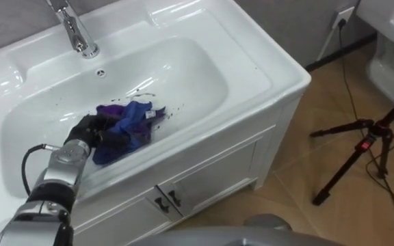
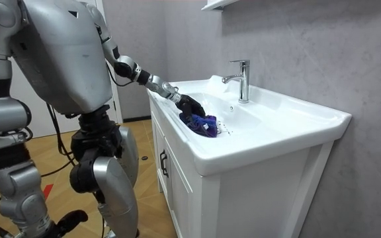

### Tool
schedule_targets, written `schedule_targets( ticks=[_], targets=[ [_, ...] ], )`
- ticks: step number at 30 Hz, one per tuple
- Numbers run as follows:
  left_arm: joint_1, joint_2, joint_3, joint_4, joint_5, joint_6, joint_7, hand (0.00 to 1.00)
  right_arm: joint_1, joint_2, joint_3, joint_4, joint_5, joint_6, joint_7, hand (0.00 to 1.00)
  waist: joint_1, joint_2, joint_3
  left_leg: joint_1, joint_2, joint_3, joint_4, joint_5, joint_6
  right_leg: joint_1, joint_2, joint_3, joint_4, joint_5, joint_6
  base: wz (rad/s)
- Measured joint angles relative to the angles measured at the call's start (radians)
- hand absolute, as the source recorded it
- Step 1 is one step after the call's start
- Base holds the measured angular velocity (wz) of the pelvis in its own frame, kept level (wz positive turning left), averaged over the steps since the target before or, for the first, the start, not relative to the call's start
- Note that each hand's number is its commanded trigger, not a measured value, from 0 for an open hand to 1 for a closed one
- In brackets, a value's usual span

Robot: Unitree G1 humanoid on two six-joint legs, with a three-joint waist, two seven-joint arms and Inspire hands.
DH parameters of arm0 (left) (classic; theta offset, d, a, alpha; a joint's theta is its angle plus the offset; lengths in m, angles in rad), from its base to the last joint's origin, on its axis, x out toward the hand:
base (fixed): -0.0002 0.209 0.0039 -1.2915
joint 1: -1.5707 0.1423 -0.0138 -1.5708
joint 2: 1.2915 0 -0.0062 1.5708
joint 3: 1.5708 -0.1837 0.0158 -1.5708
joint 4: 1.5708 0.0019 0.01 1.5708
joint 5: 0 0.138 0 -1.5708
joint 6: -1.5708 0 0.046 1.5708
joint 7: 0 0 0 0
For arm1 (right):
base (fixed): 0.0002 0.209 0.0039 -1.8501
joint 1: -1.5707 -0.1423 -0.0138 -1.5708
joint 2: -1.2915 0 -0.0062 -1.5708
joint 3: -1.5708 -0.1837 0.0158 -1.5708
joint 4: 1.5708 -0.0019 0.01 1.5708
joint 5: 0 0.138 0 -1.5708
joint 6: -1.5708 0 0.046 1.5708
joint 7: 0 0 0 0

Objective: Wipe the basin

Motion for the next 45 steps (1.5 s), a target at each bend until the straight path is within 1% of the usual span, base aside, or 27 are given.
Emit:
schedule_targets(
  ticks=[1,2,4,5,6,7,9,11,14,17,19,20,21,25,29,31,32,33,35,36,38,39,41,43,44,45],
  targets=[
    [-0.004,0.0,-0.008,0.0,0.003,0.0,-0.001,1.0,-0.001,0.0,0.0,0.0,-0.002,-0.001,0.002,0.0,-0.005,0.001,0.001,-0.001,0.0,0.0,0.0,0.0,0.0,-0.001,0.0,0.0,0.0,0.0,0.0,0.0],
    [-0.016,-0.001,-0.018,0.0,0.017,0.0,-0.01,1.0,-0.001,0.0,0.0,0.0,-0.001,-0.006,0.002,0.0,-0.009,0.003,0.0044,-0.003,0.0,0.001,-0.001,0.0,0.0,-0.003,0.001,0.002,0.001,0.0,0.0,0.0],
    [-0.034,-0.006,-0.035,0.0,0.034,0.0,-0.019,1.0,0.001,0.0,0.002,0.0,0.002,-0.006,0.003,0.0,-0.012,0.006,0.007,-0.009,0.0,0.002,0.0,0.0,0.0,-0.011,0.001,0.004,0.003,-0.001,0.001,-0.02],
    [-0.045,-0.014,-0.044,0.0,0.034,0.0,-0.021,1.0,0.001,0.0,0.002,0.0,0.006,-0.006,0.002,0.0,-0.013,0.009,0.0092,-0.01,0.0,0.006,0.0,0.0,0.0,-0.02,0.003,0.011,0.004,-0.001,0.001,-0.06],
    [-0.054,-0.015,-0.056,0.0,0.034,0.001,-0.021,1.0,-0.001,-0.001,0.002,0.001,0.007,-0.006,0.001,0.0,-0.018,0.013,0.0103,-0.018,0.0,0.007,0.002,0.0,0.0,-0.026,0.004,0.013,0.004,-0.001,0.002,-0.05],
    [-0.058,-0.017,-0.058,-0.001,0.034,0.001,-0.021,1.0,-0.004,-0.001,0.002,0.003,0.006,-0.006,-0.001,0.0,-0.023,0.014,0.0106,-0.021,0.0,0.007,0.004,0.0,0.0,-0.029,0.003,0.012,0.004,-0.001,0.002,0.0],
    [-0.06,-0.023,-0.064,-0.031,0.033,0.013,-0.021,1.0,-0.019,-0.001,0.002,0.012,0.005,-0.005,-0.002,0.0,-0.047,0.017,0.0103,-0.037,0.0,0.007,0.011,0.0,0.0,-0.041,0.002,0.011,0.003,0.0,0.002,0.02],
    [-0.065,-0.033,-0.075,-0.044,0.033,0.015,-0.021,1.0,-0.029,-0.001,0.002,0.027,0.005,-0.004,-0.002,0.0,-0.059,0.017,0.0103,-0.038,0.001,0.008,0.013,0.0,0.0,-0.041,0.002,0.011,0.002,0.0,0.002,0.0],
    [-0.082,-0.047,-0.101,-0.059,0.033,0.022,-0.021,1.0,-0.029,-0.001,0.001,0.027,0.001,-0.002,-0.002,0.0,-0.067,0.019,0.0109,-0.037,0.001,0.014,0.015,0.0,0.0,-0.04,0.002,0.011,0.002,-0.001,0.003,-0.01],
    [-0.095,-0.062,-0.102,-0.06,0.033,0.023,-0.019,1.0,-0.03,-0.002,0.001,0.026,-0.001,0.004,-0.004,0.0,-0.082,0.017,0.0117,-0.037,0.0,0.024,0.016,0.0,0.0,-0.04,0.0,0.012,0.004,-0.002,0.004,0.0],
    [-0.102,-0.062,-0.102,-0.06,0.034,0.03,-0.019,1.0,-0.028,-0.002,0.001,0.026,0.001,0.004,-0.008,0.0,-0.091,0.015,0.0136,-0.036,-0.001,0.027,0.017,0.0,0.0,-0.04,-0.001,0.016,0.005,-0.004,0.005,-0.02],
    [-0.107,-0.062,-0.102,-0.059,0.034,0.035,-0.019,1.0,-0.026,-0.002,0.001,0.027,0.001,0.006,-0.01,0.0,-0.092,0.011,0.0158,-0.035,-0.001,0.031,0.018,0.0,0.0,-0.04,-0.001,0.019,0.007,-0.004,0.005,-0.04],
    [-0.114,-0.062,-0.102,-0.059,0.034,0.041,-0.019,1.0,-0.026,-0.001,0.002,0.034,0.001,0.006,-0.013,0.0,-0.092,0.006,0.0191,-0.034,-0.001,0.032,0.019,0.0,0.0,-0.042,-0.001,0.02,0.011,-0.005,0.006,0.0],
    [-0.12,-0.06,-0.1,-0.059,0.041,0.042,-0.017,1.0,-0.027,-0.002,0.001,0.05,0.002,0.006,-0.023,0.0,-0.092,-0.007,0.0221,-0.042,-0.002,0.032,0.031,0.0,0.0,-0.051,-0.003,0.025,0.021,-0.009,0.006,0.0],
    [-0.136,-0.061,-0.1,-0.059,0.138,0.042,-0.017,1.0,-0.027,-0.002,0.001,0.057,0.006,0.007,-0.034,0.0,-0.092,-0.025,0.0221,-0.044,-0.001,0.033,0.031,0.0,0.0,-0.052,-0.003,0.023,0.023,-0.009,0.006,0.0],
    [-0.152,-0.061,-0.1,-0.059,0.184,0.044,-0.017,1.0,-0.028,-0.003,0.002,0.058,0.007,0.009,-0.04,0.0,-0.089,-0.033,0.0203,-0.056,0.001,0.034,0.037,0.0,0.0,-0.063,-0.003,0.023,0.023,-0.008,0.006,0.0],
    [-0.163,-0.061,-0.1,-0.058,0.218,0.045,-0.015,1.0,-0.033,-0.003,0.002,0.057,0.009,0.015,-0.044,0.0,-0.086,-0.037,0.0213,-0.066,0.002,0.035,0.037,0.0,0.0,-0.073,-0.002,0.023,0.023,-0.005,0.006,0.0],
    [-0.171,-0.054,-0.099,-0.056,0.265,0.041,-0.011,1.0,-0.042,-0.003,0.002,0.047,0.013,0.02,-0.049,0.0,-0.081,-0.04,0.0197,-0.073,0.003,0.035,0.037,0.0,0.0,-0.083,0.0,0.024,0.025,-0.003,0.004,-0.05],
    [-0.178,-0.053,-0.091,-0.054,0.326,0.028,0.004,1.0,-0.046,-0.003,0.002,0.043,0.025,0.02,-0.056,0.0,-0.072,-0.048,0.0192,-0.088,0.005,0.04,0.046,-0.001,0.001,-0.099,0.0,0.027,0.037,-0.001,0.001,-0.09],
    [-0.183,-0.054,-0.091,-0.054,0.349,0.02,0.015,1.0,-0.047,-0.003,0.003,0.039,0.04,0.018,-0.066,0.0,-0.061,-0.049,0.0199,-0.098,0.009,0.047,0.05,-0.001,0.001,-0.111,0.004,0.033,0.039,0.001,-0.002,-0.09],
    [-0.194,-0.051,-0.09,-0.046,0.364,0.014,0.036,1.0,-0.061,-0.003,0.004,0.036,0.044,0.017,-0.074,0.0,-0.05,-0.05,0.0192,-0.125,0.018,0.051,0.069,-0.008,0.004,-0.137,0.011,0.041,0.051,0.002,-0.004,-0.1],
    [-0.205,-0.048,-0.081,-0.034,0.38,0.004,0.046,1.0,-0.068,-0.004,0.003,0.034,0.044,0.016,-0.077,0.0,-0.04,-0.05,0.019,-0.143,0.023,0.054,0.084,-0.009,0.004,-0.153,0.015,0.045,0.053,0.006,-0.008,-0.12],
    [-0.22,-0.048,-0.065,-0.02,0.41,-0.002,0.051,1.0,-0.078,-0.006,0.002,0.029,0.045,0.013,-0.082,0.0,-0.025,-0.05,0.0191,-0.16,0.03,0.059,0.096,-0.009,0.004,-0.17,0.021,0.052,0.058,0.015,-0.014,-0.13],
    [-0.24,-0.048,-0.043,0.012,0.47,-0.014,0.06,1.0,-0.087,-0.007,0.002,0.026,0.044,0.003,-0.082,0.0,-0.02,-0.052,0.0204,-0.186,0.042,0.057,0.134,-0.011,0.003,-0.181,0.027,0.052,0.058,0.021,-0.02,-0.08],
    [-0.261,-0.047,-0.029,0.042,0.518,-0.021,0.075,1.0,-0.093,-0.007,0.002,0.023,0.043,-0.002,-0.082,0.0,-0.016,-0.053,0.0195,-0.209,0.052,0.059,0.159,-0.013,0.001,-0.195,0.029,0.048,0.061,0.025,-0.024,-0.1],
    [-0.274,-0.039,-0.027,0.054,0.563,-0.022,0.093,1.0,-0.099,-0.007,0.002,0.021,0.044,-0.008,-0.082,0.0,-0.009,-0.054,0.0188,-0.231,0.057,0.058,0.176,-0.013,0.001,-0.213,0.031,0.049,0.071,0.027,-0.028,-0.09]
  ],
)
